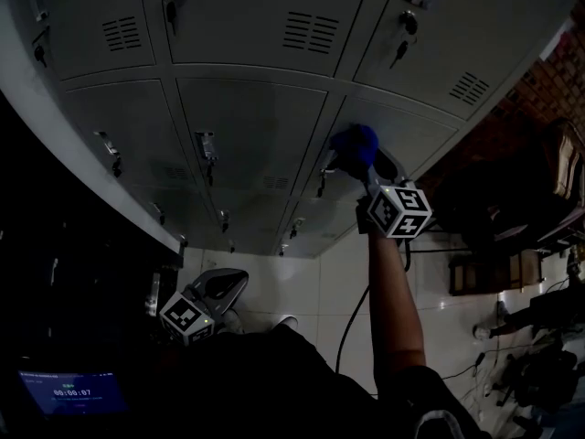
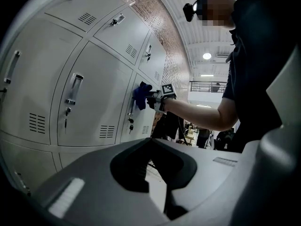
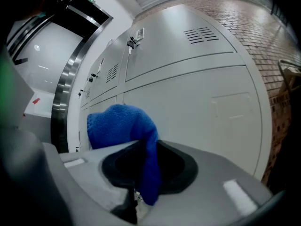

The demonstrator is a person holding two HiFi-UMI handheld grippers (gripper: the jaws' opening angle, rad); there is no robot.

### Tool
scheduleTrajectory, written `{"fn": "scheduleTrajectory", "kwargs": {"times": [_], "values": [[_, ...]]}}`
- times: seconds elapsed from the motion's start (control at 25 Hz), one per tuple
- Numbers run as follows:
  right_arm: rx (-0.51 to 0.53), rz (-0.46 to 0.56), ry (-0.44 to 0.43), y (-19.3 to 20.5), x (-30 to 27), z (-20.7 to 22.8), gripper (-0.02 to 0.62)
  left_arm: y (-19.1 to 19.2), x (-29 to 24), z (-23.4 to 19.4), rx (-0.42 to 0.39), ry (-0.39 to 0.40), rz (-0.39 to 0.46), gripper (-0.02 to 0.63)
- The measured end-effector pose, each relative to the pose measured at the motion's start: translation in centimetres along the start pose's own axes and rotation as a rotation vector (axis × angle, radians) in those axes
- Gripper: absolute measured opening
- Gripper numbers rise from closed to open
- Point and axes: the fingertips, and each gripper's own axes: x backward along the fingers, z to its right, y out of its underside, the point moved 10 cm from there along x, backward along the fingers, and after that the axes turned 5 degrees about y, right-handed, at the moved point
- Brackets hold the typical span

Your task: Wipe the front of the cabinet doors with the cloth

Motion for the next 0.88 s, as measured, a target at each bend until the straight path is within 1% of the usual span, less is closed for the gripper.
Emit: {"fn": "scheduleTrajectory", "kwargs": {"times": [0.12,0.36,0.56,0.88], "values": [[0.008,0.002,0.018,-0.1,0.6,1.3,0.069,0.7,-0.3,-0.1,-0.008,0.003,-0.005,0.0],[0.011,0.006,0.062,-0.3,1.8,3.7,0.069,0.7,-1.2,-0.1,-0.013,0.014,0.003,0.0],[-0.05,0.013,0.088,-0.2,2.8,5.5,0.069,0.6,-1.9,0.1,-0.009,0.026,-0.003,0.0],[-0.005,0.003,0.149,-0.1,4.3,9.0,0.069,0.4,-3.6,0.4,-0.006,0.049,-0.01,0.0]]}}
